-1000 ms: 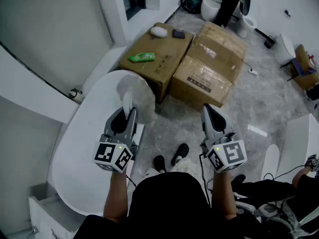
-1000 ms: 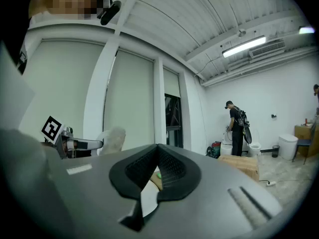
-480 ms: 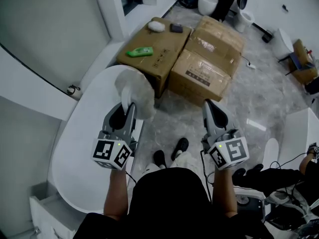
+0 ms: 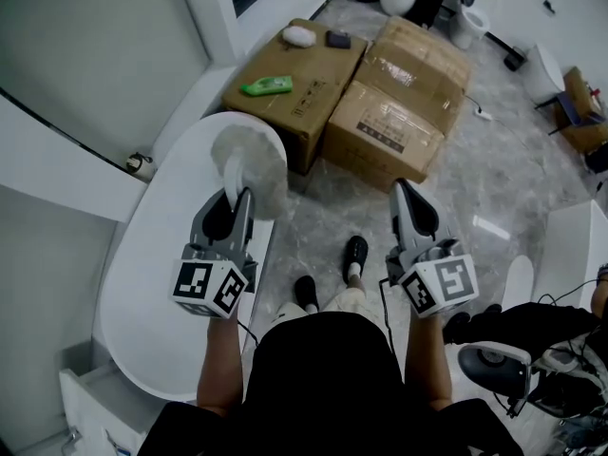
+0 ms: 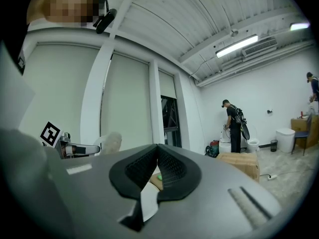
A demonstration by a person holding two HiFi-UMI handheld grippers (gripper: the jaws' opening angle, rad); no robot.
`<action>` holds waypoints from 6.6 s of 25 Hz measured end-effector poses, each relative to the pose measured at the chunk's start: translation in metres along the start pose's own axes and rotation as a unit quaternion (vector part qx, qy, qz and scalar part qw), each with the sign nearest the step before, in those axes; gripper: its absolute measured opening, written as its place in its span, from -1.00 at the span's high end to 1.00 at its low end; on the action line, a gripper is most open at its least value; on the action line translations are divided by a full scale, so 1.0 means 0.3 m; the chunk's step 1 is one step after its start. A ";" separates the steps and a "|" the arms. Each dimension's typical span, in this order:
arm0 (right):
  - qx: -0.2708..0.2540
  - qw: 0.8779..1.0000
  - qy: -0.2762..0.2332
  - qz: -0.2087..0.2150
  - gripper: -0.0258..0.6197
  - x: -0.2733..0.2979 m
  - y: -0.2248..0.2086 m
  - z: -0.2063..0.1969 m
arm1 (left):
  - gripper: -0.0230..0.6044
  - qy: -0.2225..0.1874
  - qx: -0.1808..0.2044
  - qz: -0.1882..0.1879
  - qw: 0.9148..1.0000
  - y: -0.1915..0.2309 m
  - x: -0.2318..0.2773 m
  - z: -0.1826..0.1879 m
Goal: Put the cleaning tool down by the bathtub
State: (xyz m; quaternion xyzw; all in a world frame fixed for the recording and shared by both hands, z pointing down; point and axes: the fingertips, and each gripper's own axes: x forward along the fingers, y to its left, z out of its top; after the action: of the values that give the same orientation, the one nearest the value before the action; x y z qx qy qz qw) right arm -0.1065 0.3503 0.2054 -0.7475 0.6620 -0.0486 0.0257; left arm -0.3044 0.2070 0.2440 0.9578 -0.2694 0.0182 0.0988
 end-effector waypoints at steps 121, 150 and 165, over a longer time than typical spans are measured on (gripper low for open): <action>0.010 0.976 0.123 0.180 0.89 1.508 -0.523 -0.111 | 0.65 0.089 -0.101 0.173 0.976 0.668 1.234 -0.170; 0.009 0.941 0.197 0.277 0.90 1.851 -0.653 -0.286 | 0.65 0.160 -0.159 0.259 0.939 0.786 1.534 -0.471; 0.001 0.913 0.254 0.319 0.89 2.015 -0.701 -0.481 | 0.65 0.207 -0.196 0.289 0.914 0.841 1.673 -0.734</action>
State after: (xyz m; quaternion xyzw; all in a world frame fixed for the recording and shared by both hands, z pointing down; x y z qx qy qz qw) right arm 0.1574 -0.2200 0.3938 -0.4587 0.8496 -0.2264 -0.1283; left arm -0.0027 -0.2170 0.5493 0.7740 -0.5064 0.1905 0.3289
